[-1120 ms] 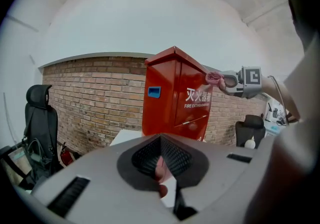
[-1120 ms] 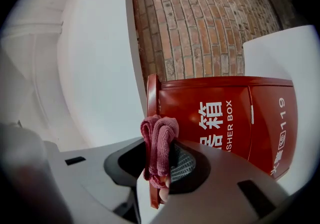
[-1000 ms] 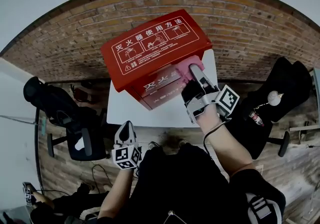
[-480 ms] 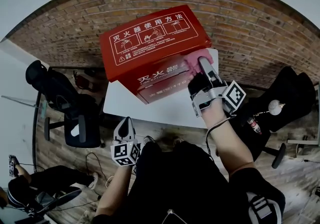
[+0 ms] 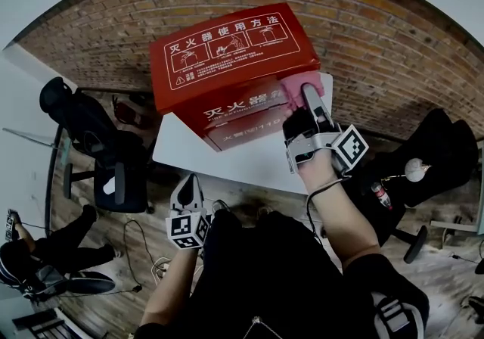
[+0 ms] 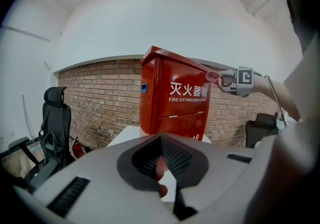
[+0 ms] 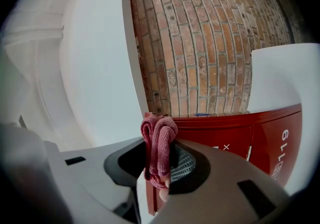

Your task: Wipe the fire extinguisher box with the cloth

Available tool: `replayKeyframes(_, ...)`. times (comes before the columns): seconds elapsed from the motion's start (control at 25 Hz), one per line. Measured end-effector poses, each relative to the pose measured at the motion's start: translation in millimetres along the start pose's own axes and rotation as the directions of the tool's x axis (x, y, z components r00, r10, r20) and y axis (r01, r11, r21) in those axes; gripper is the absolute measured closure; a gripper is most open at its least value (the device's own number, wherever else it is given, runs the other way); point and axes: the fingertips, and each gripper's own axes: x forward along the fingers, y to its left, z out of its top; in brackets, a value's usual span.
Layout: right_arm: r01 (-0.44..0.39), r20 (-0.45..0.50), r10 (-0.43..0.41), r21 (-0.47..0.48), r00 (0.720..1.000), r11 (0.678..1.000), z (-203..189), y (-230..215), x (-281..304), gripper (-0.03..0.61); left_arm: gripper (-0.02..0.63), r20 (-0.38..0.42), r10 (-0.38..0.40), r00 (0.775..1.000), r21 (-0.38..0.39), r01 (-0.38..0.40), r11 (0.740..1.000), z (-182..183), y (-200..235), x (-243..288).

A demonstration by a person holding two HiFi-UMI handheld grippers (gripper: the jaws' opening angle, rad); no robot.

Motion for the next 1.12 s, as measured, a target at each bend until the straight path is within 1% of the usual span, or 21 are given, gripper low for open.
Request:
replayKeyframes(0.16,0.006,-0.006,-0.006,-0.022,1.000,1.000,1,-7,-1,0.471,0.586,-0.001,0.014,1.000,-0.001,-0.014,1.000,-3,-4,-5)
replayKeyframes(0.44,0.011,0.001,-0.011,-0.030,1.000,1.000,-1,-22,-4,0.471,0.586,-0.014,0.045,0.999,-0.004,-0.046,0.999,-10,0,-16)
replayKeyframes(0.64,0.022,0.004,-0.022,-0.038,1.000,0.999,-1,-37,-8,0.471,0.586,-0.016,0.053,0.998,-0.005,-0.053,0.999,-12,0,-20)
replayKeyframes(0.8,0.037,0.003,-0.037,-0.030,0.999,0.999,-3,-50,-12,0.471,0.586,-0.024,0.058,0.998,-0.005,-0.058,0.998,-16,-1,-23)
replayKeyframes(1.12,0.042,-0.001,-0.042,-0.026,0.999,0.999,-6,-61,-14,0.471,0.586,-0.032,0.069,0.997,-0.006,-0.069,0.998,-21,0,-29)
